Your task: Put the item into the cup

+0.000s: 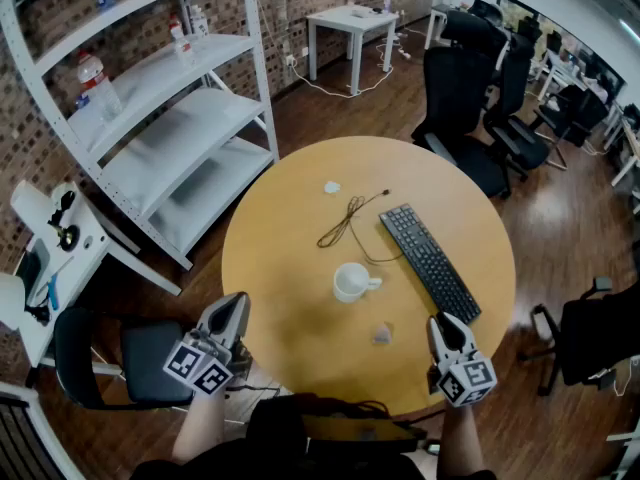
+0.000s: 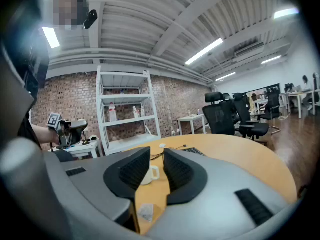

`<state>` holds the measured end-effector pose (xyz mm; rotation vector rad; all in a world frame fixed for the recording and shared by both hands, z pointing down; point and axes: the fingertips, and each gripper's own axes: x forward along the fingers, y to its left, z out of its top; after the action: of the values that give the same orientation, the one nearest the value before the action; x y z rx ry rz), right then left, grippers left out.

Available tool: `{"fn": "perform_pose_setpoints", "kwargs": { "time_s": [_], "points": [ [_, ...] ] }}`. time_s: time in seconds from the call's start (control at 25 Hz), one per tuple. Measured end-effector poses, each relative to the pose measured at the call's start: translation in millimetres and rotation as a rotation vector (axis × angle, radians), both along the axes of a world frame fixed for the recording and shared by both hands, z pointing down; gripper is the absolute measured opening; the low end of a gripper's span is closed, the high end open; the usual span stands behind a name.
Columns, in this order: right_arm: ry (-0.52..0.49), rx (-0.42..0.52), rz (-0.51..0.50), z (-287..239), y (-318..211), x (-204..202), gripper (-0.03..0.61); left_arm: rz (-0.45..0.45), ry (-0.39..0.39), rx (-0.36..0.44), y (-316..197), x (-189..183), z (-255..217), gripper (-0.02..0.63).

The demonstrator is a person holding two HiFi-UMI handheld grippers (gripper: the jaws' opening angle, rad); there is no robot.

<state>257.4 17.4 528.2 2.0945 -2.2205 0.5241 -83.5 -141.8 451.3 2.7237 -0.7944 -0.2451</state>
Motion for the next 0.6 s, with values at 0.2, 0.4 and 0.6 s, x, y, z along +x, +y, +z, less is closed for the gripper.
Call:
{"fn": "perform_pose_setpoints", "kwargs": {
  "time_s": [0.2, 0.4, 0.6],
  "points": [
    [0.064, -0.152, -0.088, 49, -40, -26, 0.199, -0.02, -0.007, -0.005, -9, -10, 6, -0.006],
    [0.023, -0.345, -0.133, 130, -52, -44, 0.238, -0.065, -0.023, -0.043, -3, -33, 18, -0.006],
    [0.072, -0.474, -0.161, 173, -53, -56, 0.271, -0.108, -0.049, -0.063, 2, -51, 24, -0.006]
  ]
}}
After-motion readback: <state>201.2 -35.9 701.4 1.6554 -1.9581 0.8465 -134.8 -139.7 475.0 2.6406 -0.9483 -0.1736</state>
